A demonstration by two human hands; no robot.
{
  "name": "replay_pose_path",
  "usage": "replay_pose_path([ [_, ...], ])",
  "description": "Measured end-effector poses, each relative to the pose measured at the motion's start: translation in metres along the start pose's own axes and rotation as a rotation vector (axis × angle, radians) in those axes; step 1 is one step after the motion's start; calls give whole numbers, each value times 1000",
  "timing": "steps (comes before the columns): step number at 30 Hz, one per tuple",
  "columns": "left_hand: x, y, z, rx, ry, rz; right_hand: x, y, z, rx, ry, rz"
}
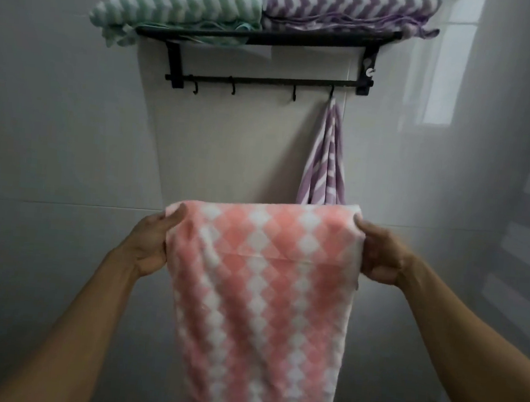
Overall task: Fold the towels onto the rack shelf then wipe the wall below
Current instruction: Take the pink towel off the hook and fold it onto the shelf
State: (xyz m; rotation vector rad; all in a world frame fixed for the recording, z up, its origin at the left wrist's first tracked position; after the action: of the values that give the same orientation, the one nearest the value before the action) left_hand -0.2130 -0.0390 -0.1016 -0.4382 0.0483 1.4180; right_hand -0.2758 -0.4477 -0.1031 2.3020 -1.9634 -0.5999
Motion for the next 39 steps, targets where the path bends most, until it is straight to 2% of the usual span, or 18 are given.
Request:
replay_pose_path([
  [2, 0, 6, -3, 53, -141, -61, -4, -2, 11, -41, 124, -25],
  [3, 1, 7, -6, 60, -202, -34, -2, -4, 14, -34, 140, -9],
  [6, 3, 4, -1, 6, -105, 71, 3, -9, 5, 49, 35, 75],
  [8, -3, 3, 4, 6, -104, 27, 6, -8, -7, 52, 5, 51],
  [10, -9, 9, -1, 35, -188, 22, 6, -6, -11, 28, 83, 74],
  [15, -6, 0, -1, 53, -245, 264, 9, -8, -14, 11, 161, 294],
  [19, -10, -6, 13, 41, -280, 359, 4, -11, -26, 42, 165, 441],
  [23, -20, -15, 33, -73, -283, 409, -2, -11, -41, 12, 264, 426],
  [27, -22, -22, 43, -135, -292, 403, -6, -9, -55, 76, 211, 434],
  [29, -24, -21, 46, -141, -316, 429, -10, -8, -56, 77, 257, 446],
  [33, -22, -20, 49, -154, -282, 509, -13, -10, -62, 171, 139, 483],
  [35, -21, -20, 51, -143, -302, 501, -13, -10, -62, 149, 185, 451],
  [39, -18, -22, 53, -145, -337, 480, -15, -11, -64, 173, 223, 500],
])
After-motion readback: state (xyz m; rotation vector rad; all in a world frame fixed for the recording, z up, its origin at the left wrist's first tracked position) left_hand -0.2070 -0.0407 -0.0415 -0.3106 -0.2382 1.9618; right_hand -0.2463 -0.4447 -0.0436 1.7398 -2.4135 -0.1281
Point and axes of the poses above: each hand's wrist, its own y-axis away from the middle knuckle, its own x-axis out of the back of the hand, z = x × y, the point moved 2 cm from there along -y, towards the middle knuckle, and after that the axes turned 13 degrees about -x, right-handed, at the moved point
